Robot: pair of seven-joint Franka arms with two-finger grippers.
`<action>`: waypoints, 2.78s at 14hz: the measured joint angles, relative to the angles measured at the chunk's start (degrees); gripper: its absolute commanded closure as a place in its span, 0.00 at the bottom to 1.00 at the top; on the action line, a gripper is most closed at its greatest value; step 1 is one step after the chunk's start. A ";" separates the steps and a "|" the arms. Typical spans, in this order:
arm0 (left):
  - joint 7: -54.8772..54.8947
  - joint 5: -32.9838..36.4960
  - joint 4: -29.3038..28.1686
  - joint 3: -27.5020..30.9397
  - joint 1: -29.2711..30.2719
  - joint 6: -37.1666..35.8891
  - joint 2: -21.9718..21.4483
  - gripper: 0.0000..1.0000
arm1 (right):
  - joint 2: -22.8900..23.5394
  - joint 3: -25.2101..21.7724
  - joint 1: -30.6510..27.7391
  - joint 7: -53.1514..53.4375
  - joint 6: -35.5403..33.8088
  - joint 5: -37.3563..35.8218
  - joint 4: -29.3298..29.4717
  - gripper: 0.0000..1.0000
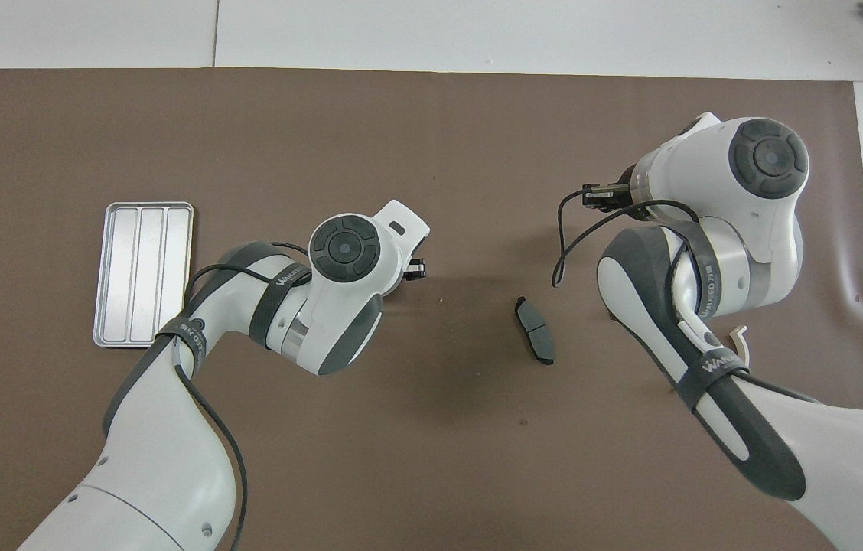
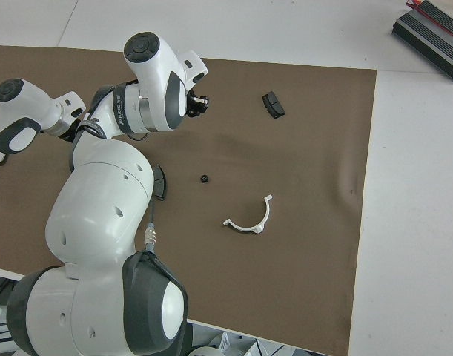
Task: Pick bearing gear from pile to tray
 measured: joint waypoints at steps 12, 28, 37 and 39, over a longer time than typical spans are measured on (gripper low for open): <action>1.62 2.49 7.32 1.16 5.32 -8.32 0.02 1.00 | 0.00 1.56 1.32 6.58 0.12 0.07 0.03 1.00; 51.49 2.58 3.43 1.08 32.74 -15.59 -3.48 0.96 | 9.55 1.83 22.27 36.57 14.12 -0.10 -0.56 0.76; 55.42 2.58 -7.26 0.91 35.16 -7.38 -7.10 0.58 | 9.57 1.56 22.24 36.57 14.12 -0.11 -0.56 0.00; 55.42 2.58 -7.26 0.71 35.16 -7.28 -7.32 0.48 | 9.54 1.32 22.19 36.57 14.12 -0.20 -0.48 0.00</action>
